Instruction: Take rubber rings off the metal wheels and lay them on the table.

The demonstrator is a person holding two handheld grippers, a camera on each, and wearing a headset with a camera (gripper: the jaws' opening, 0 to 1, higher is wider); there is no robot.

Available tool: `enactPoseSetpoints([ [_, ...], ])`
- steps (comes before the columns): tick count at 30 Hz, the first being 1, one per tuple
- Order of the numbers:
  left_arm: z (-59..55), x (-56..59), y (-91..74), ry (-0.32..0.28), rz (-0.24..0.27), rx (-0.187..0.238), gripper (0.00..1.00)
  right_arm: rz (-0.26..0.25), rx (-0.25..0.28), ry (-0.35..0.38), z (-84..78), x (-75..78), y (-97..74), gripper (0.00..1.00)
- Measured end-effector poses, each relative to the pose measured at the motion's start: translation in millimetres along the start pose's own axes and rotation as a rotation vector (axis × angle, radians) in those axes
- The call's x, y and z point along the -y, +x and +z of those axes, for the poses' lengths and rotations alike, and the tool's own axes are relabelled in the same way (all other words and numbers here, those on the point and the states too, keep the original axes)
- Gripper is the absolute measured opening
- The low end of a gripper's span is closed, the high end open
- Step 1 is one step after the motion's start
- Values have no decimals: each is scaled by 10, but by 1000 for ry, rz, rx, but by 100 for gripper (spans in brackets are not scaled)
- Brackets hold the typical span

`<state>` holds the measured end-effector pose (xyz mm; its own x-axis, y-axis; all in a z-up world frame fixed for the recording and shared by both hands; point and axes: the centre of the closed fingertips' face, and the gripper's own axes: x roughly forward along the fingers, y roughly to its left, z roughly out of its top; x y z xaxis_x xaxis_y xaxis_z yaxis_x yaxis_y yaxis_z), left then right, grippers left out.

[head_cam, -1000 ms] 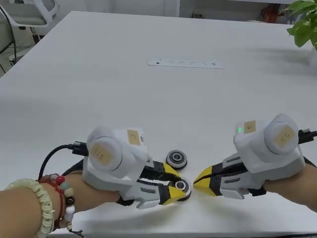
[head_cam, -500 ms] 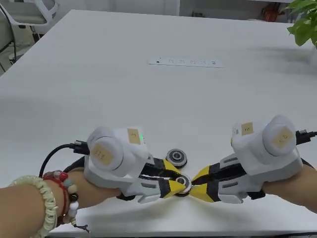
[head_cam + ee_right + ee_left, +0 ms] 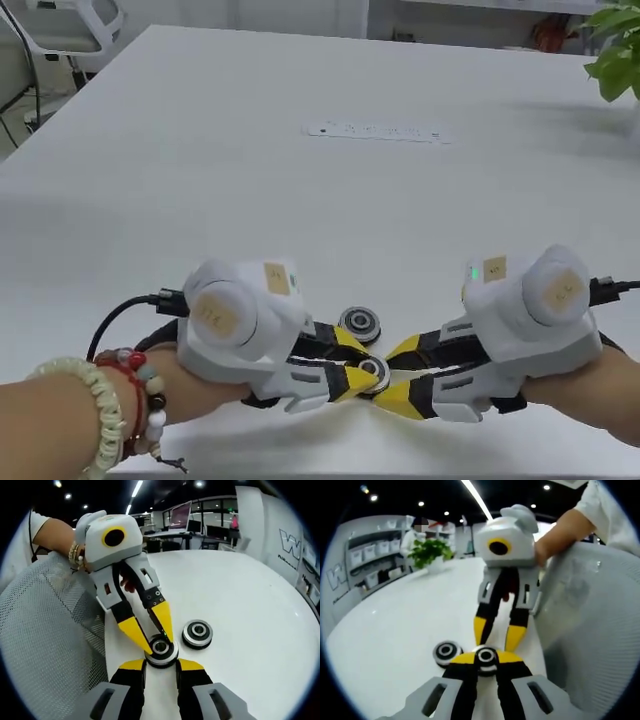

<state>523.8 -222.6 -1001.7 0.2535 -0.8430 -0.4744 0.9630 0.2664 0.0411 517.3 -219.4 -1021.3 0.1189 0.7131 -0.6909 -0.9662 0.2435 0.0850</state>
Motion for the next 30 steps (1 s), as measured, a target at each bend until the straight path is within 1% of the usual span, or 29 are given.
enactPoseSetpoints([
  [2, 2, -4, 0, 1, 1, 0, 13, 6, 0, 14, -3, 7, -25, 18],
  [5, 3, 0, -1, -2, 2, -1, 13, 2, -13, -15, -26, -5, -30, 15],
  [10, 3, 2, -2, -6, 4, -1, 13, 0, -14, 7, -22, -5, -28, 15],
  [11, 3, 3, -2, -7, 4, -2, 13, -1, -12, 8, -19, -7, -27, 16],
  [12, 4, 3, -3, -7, 4, -2, 13, -4, 3, 15, 3, -7, -15, 19],
  [14, 4, 3, -4, -6, 4, -1, 13, 1, 7, 26, 33, -22, 16, 25],
  [15, 5, 4, -4, -5, 4, -1, 13, 1, 4, 19, 33, -31, 28, 24],
  [16, 5, 6, -5, -4, 3, -1, 13, -18, -6, -6, 23, -2, 28, 23],
  [17, 6, 6, -6, -3, 4, -1, 13, -6, -5, -16, 28, -23, 28, 22],
  [19, 8, 8, -6, -2, 4, -1, 13, -4, -5, 3, 16, -6, 11, 22],
  [23, 9, 7, -8, -1, 3, 0, 13, 5, -13, -15, -2, -9, -15, 18],
  [30, 10, 9, -11, -4, 3, 1, 13, 7, -20, -1, -11, -11, -21, 17],
])
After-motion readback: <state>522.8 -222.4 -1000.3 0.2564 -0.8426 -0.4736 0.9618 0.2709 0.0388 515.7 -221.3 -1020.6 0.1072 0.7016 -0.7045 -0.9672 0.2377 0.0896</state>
